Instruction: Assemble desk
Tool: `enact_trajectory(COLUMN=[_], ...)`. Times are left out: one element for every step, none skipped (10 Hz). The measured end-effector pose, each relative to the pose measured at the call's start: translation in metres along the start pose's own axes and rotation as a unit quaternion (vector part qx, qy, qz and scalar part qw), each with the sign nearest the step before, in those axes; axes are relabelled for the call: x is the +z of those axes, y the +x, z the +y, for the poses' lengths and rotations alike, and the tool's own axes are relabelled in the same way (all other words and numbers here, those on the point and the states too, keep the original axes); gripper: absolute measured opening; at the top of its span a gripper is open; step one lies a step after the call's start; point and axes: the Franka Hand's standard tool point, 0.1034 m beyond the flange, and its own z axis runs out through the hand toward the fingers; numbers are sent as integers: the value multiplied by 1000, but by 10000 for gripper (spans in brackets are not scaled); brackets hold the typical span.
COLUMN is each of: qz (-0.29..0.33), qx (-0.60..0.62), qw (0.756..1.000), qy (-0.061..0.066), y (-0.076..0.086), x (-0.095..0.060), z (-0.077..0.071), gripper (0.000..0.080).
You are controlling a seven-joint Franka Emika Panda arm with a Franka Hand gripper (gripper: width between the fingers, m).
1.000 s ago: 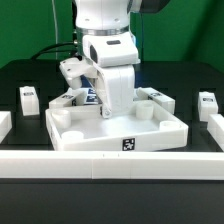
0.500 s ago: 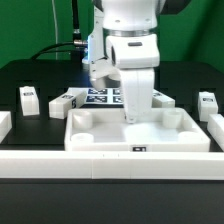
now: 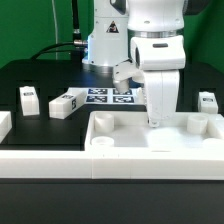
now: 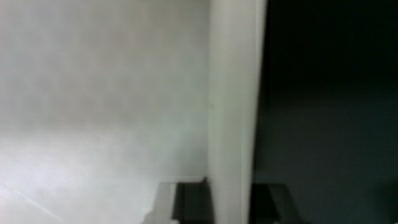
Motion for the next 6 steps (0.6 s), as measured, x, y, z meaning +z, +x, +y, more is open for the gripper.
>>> enact_trajectory(qz=[0, 0, 0, 0, 0, 0], qx=[5, 6, 6, 6, 6, 6], qw=[1000, 1000, 1000, 1000, 1000, 1000], qy=[-1, 2, 2, 2, 2, 2], y=[0, 0, 0, 0, 0, -1], x=[0, 0, 0, 0, 0, 0], z=[3, 3, 3, 3, 3, 3], gripper=[61, 61, 61, 61, 61, 237])
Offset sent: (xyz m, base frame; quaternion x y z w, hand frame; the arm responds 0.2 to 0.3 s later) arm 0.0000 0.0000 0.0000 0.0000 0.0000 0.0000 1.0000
